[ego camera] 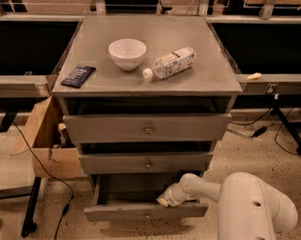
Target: Open bottom drawer
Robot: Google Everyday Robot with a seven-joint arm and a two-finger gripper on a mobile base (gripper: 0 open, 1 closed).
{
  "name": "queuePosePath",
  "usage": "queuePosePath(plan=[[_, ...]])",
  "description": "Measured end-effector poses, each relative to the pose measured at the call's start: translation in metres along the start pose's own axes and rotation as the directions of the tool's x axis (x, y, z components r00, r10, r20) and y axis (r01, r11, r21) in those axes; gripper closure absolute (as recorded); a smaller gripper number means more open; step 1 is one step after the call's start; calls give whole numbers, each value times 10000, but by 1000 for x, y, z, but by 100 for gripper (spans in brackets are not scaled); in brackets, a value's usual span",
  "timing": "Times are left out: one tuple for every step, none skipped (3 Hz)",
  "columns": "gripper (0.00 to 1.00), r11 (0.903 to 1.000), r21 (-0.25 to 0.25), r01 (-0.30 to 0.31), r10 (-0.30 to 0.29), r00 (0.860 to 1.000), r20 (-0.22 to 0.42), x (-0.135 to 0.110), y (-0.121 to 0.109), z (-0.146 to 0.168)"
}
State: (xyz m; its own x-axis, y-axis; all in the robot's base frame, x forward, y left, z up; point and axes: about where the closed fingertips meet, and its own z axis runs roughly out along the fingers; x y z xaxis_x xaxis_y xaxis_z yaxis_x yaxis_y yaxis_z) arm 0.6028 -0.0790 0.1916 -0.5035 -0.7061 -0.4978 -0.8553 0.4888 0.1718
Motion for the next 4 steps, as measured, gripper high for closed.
queuePosePath(plan=[[28,9997,216,108,-108,9999,-37,8,2,0],[0,9991,338,248,-248,9997,0,7,-4,1],[0,9991,338,248,-249,9997,0,2,-12,2],[0,9991,338,248,-249,9997,0,0,-14,3]])
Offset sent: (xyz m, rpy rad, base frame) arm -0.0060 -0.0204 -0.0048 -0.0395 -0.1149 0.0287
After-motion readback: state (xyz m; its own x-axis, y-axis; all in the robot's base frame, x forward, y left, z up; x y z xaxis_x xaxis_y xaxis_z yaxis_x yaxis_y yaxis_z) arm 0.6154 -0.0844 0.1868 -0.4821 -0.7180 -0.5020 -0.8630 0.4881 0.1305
